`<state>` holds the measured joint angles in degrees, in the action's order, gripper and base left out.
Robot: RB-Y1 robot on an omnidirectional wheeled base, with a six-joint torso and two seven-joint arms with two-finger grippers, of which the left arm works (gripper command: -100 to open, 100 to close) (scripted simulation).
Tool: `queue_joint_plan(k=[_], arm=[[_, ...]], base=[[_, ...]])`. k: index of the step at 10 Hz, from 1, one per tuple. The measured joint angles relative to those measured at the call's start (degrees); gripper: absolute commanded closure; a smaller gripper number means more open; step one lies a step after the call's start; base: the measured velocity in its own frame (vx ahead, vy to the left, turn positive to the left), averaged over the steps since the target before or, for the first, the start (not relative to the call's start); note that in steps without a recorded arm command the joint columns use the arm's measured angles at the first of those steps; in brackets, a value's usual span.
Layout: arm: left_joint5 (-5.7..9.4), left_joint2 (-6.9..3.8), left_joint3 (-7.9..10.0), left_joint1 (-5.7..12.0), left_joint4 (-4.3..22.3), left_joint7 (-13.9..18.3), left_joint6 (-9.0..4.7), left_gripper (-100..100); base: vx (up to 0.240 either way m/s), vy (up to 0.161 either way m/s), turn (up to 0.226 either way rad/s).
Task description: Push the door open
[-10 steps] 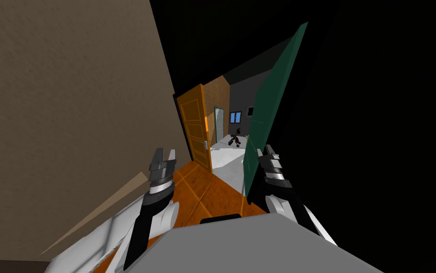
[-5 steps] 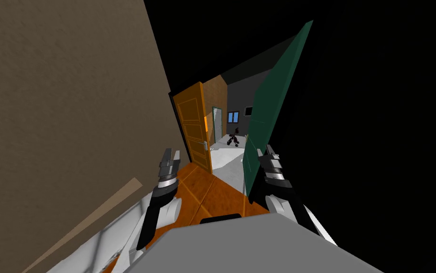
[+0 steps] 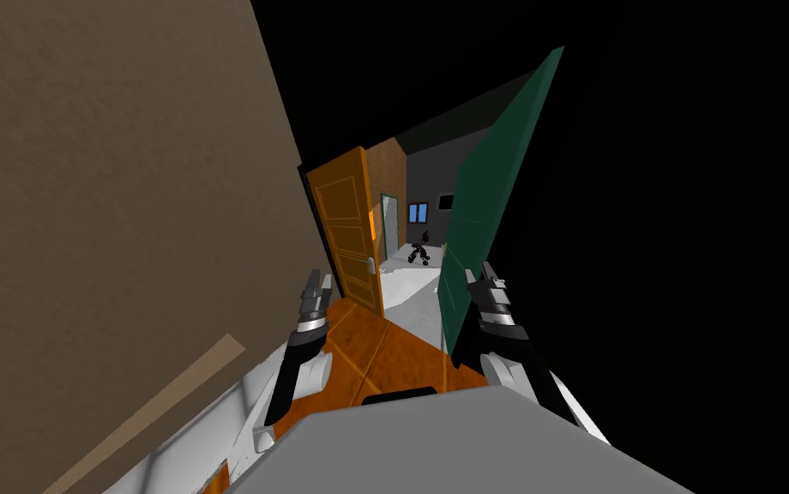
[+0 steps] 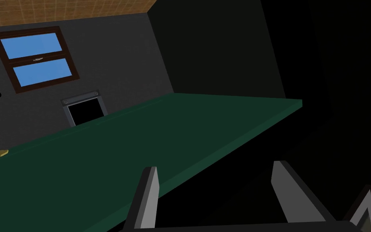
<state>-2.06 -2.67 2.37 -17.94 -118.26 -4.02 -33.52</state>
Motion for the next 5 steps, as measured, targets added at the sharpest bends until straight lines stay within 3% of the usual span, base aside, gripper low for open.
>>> queue_joint_plan(k=[5], arm=[[0.3, -0.94, 0.64, 4.14, 7.44, 0.19, 1.04, -100]], base=[[0.044, 0.109, -0.115]])
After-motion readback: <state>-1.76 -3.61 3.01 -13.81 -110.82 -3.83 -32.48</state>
